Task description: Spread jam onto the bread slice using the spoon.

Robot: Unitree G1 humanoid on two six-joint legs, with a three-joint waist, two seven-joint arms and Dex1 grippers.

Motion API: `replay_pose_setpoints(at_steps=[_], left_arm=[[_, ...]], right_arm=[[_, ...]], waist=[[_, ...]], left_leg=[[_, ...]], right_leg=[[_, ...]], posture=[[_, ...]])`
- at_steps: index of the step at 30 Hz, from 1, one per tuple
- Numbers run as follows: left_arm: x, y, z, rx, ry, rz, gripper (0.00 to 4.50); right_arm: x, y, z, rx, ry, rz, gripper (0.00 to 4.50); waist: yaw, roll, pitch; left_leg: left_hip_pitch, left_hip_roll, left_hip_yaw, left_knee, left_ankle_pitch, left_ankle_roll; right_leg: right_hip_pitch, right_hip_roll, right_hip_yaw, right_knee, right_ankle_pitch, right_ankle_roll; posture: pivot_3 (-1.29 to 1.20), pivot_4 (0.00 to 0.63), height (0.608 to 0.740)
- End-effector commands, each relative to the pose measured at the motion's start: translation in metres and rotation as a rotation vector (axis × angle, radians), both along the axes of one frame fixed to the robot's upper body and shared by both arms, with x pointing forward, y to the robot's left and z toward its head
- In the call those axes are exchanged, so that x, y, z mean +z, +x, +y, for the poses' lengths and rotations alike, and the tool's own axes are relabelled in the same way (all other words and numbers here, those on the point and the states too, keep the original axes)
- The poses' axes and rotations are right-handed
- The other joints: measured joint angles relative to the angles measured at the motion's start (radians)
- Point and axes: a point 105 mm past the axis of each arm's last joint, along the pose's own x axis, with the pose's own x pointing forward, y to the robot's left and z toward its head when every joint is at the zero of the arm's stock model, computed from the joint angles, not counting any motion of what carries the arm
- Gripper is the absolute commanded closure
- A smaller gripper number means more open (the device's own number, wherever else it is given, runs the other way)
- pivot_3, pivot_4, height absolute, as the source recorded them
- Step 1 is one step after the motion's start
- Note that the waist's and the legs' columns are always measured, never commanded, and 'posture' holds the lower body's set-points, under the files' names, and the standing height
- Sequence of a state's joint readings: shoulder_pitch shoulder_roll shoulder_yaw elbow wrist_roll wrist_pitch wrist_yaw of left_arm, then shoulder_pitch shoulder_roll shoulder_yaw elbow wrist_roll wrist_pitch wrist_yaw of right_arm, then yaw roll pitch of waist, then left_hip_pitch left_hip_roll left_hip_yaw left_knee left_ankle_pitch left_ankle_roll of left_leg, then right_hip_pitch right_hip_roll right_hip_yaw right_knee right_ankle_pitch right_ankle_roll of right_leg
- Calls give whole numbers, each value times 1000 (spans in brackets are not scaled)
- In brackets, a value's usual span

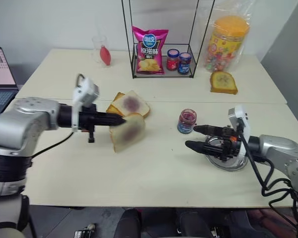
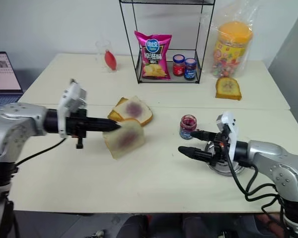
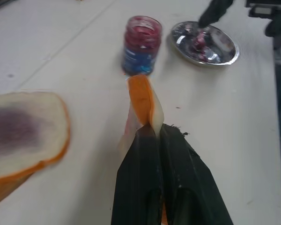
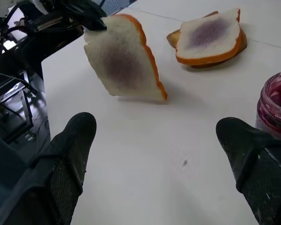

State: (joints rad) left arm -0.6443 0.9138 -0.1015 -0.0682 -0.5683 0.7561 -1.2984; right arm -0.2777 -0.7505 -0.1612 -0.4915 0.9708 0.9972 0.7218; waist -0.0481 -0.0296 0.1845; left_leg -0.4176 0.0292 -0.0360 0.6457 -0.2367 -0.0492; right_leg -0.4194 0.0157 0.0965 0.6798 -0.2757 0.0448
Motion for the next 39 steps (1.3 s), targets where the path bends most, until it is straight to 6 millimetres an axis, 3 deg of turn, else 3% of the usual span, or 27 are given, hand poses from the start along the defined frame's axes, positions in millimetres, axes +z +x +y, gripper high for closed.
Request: replay_pose_setpoints(at_steps=[1, 3, 5, 9, 14, 22, 31, 39], left_arm=[[16, -4, -27, -125, -66, -35, 4482], [25, -4, -36, -155, -120, -26, 4482], [18, -1, -41, -163, -104, -21, 4482], [-26, 14, -47, -152, 18, -74, 4482], [-53, 34, -40, -155, 153, -142, 4482], [-78, 73, -35, -110, 335, -346, 4482], [-74, 91, -49, -26, 211, -388, 4482], [-65, 87, -44, -33, 152, -357, 3140]], right_arm=[[7, -8, -2, 6, -2, -22, 0], [6, -9, -4, -5, 0, -17, 0], [6, -10, -5, -15, 10, -8, 0], [2, -12, -5, -37, 9, -1, 0], [2, -14, -7, -60, 13, -4, 0], [1, -16, -7, -80, 11, -9, 0], [1, -17, -11, -99, 5, -1, 0], [-2, -16, -20, -149, 8, 18, 0]], waist=[[1, 0, 0], [3, -1, 1], [3, -1, 1], [-5, 1, -1], [-2, 1, 0], [12, 0, 0], [19, 1, 0], [16, 1, 0]], left_leg=[[0, 0, 0, 0, 0, 0], [-1, 0, -1, 1, 0, 0], [-1, 0, -1, 1, 0, 0], [1, 0, 0, 0, 0, 0], [0, 0, -1, 1, 0, 0], [0, 0, -1, 1, 0, 0], [1, -1, -2, 4, 1, 1], [1, -1, -3, 14, 1, 1]], right_leg=[[0, 0, 0, 0, 0, 0], [0, 0, -1, 1, 0, 0], [0, 1, -1, 1, 0, 0], [1, 1, 1, 1, 0, 0], [0, 1, 0, 1, 0, 0], [1, 0, 0, 1, 1, -1], [4, 0, -1, 1, 2, 2], [9, 0, -1, 1, 4, 5]], posture=[[0, 150, 740], [0, 150, 740], [0, 150, 740], [0, 150, 740], [0, 150, 740], [0, 150, 740], [0, 150, 740], [0, 150, 740]])
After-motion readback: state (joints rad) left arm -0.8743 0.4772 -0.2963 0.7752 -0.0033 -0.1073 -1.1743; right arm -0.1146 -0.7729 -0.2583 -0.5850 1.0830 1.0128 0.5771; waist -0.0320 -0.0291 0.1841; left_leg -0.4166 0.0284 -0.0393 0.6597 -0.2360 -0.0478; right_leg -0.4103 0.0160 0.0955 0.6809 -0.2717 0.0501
